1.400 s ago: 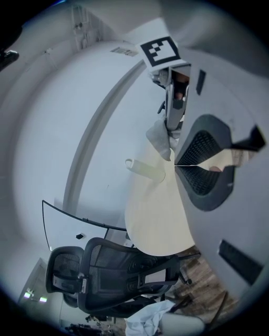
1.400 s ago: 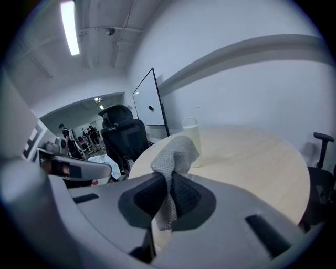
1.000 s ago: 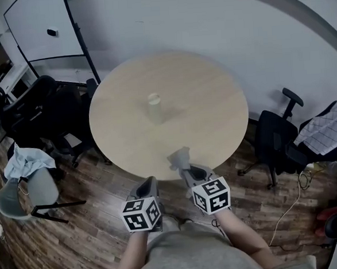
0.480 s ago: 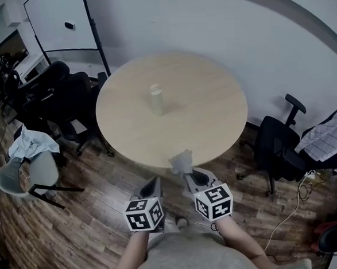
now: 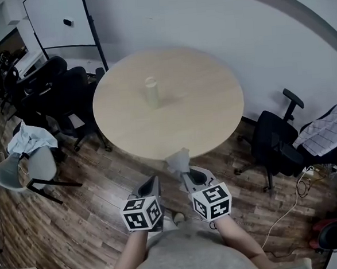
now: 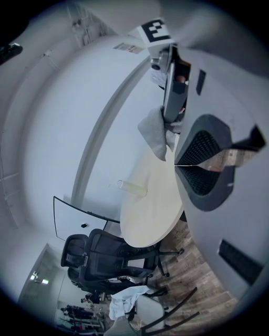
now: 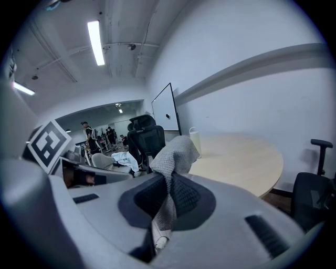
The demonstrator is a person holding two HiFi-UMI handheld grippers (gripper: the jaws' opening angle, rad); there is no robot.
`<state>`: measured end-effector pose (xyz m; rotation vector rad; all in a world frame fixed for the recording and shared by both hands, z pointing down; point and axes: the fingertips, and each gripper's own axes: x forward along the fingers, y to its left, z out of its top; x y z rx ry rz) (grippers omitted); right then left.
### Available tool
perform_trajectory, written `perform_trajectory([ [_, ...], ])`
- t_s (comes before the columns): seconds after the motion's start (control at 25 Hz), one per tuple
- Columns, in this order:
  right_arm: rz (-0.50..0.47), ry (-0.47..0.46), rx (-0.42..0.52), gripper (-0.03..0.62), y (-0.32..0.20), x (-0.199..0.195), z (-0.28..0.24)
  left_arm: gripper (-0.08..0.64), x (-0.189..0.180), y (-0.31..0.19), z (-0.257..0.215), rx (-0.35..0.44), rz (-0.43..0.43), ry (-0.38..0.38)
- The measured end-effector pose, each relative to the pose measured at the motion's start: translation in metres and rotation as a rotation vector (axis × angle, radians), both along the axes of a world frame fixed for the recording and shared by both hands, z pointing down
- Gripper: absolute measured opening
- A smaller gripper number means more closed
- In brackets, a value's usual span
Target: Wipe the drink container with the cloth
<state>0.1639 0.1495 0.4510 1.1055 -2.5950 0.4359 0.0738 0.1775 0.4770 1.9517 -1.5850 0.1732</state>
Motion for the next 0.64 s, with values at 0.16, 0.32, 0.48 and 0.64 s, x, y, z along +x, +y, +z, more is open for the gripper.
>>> perform_trajectory([
  [0.16, 0.002, -0.016, 0.006, 0.009, 0.001, 0.001, -0.004, 0.003, 0.001, -0.001, -0.001, 0.003, 0.003, -0.009],
  [0.32, -0.002, -0.017, 0.011, 0.009, 0.001, 0.004, -0.004, 0.003, 0.006, -0.002, -0.001, 0.005, 0.008, -0.013],
  [0.48, -0.011, -0.011, 0.012, 0.009, -0.001, 0.0, -0.003, 0.003, 0.004, -0.004, -0.001, 0.005, 0.01, -0.015],
  [0.64, -0.016, -0.011, 0.017, 0.009, -0.008, -0.005, -0.005, 0.003, 0.0, -0.011, -0.003, 0.007, 0.01, -0.018],
])
